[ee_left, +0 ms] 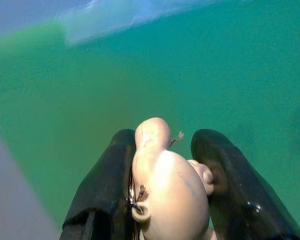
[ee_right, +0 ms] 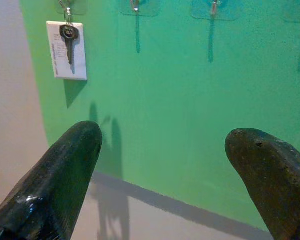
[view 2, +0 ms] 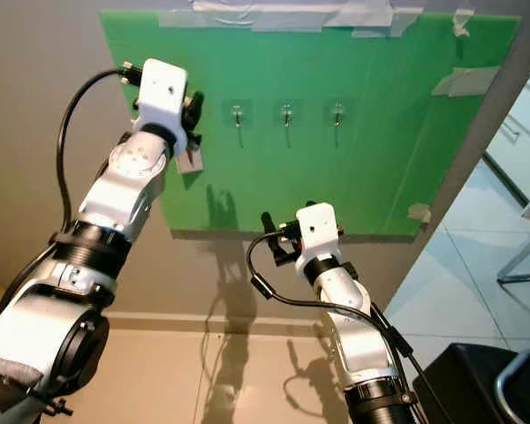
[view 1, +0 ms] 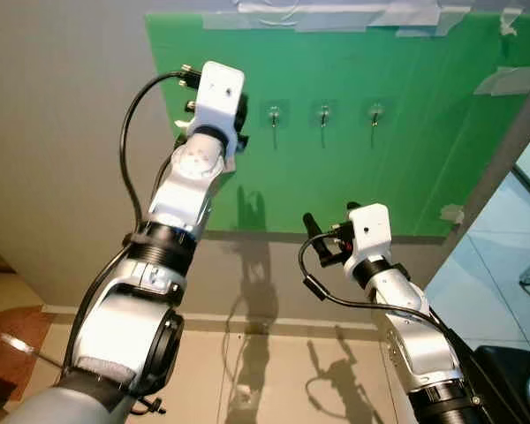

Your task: Hang keys on a hook

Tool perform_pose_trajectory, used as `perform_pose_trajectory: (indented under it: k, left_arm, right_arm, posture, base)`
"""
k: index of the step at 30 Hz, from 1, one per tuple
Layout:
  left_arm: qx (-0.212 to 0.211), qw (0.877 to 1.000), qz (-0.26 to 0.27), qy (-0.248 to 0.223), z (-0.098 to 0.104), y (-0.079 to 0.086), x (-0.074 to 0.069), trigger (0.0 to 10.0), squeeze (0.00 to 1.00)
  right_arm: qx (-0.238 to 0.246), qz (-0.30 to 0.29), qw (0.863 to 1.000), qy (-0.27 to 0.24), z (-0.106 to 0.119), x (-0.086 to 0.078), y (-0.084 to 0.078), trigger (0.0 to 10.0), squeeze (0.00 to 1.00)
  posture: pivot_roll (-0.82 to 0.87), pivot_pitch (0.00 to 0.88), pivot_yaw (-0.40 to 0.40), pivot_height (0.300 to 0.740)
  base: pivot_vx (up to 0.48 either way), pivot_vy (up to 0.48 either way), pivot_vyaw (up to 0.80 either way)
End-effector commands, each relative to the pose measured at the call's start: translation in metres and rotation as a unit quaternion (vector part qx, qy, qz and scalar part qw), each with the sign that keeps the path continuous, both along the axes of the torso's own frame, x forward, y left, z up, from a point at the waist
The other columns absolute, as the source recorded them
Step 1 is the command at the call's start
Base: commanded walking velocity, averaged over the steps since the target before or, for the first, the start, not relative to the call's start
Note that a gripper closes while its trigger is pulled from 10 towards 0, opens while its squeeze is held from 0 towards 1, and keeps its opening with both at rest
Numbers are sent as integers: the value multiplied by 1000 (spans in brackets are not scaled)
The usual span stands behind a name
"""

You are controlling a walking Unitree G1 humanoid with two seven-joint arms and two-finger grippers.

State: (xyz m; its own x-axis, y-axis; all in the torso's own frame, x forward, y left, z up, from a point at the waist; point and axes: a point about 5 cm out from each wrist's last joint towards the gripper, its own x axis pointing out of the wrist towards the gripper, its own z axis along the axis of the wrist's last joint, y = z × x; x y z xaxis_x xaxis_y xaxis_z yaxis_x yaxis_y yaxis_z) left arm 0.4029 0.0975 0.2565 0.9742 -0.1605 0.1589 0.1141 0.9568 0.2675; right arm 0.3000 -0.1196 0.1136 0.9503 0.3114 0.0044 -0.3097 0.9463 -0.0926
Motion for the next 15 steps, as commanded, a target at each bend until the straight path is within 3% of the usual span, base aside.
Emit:
perform_pose_trajectory:
  k: [1, 8, 10, 15]
  left_arm:
    - [5, 1000, -14, -3, 5, -8, 3, 0, 0]
    - [9, 999, -35, -10, 12, -23, 6, 0, 0]
    - [7, 998, -52, -14, 13, -34, 4, 0, 0]
    - [12, 998, -62, -14, 10, -42, 3, 0, 0]
  right_arm:
    - [-6, -9, 1000, -9, 5, -1, -4, 10000, 0]
    - [-7, -23, 1000, -12, 5, -4, -8, 10000, 0]
    - [-7, -27, 1000, -10, 4, -5, -9, 10000, 0]
    - [-7, -29, 1000, -9, 4, -6, -9, 10000, 0]
  posture:
    - [-109, 0, 45, 740]
    - [-140, 0, 72, 740]
    - [-143, 0, 76, 740]
    - [-139, 0, 75, 740]
  base:
    - [0, 0, 0]
    - [0, 0, 0]
    - [0, -442, 0]
    - [0, -445, 0]
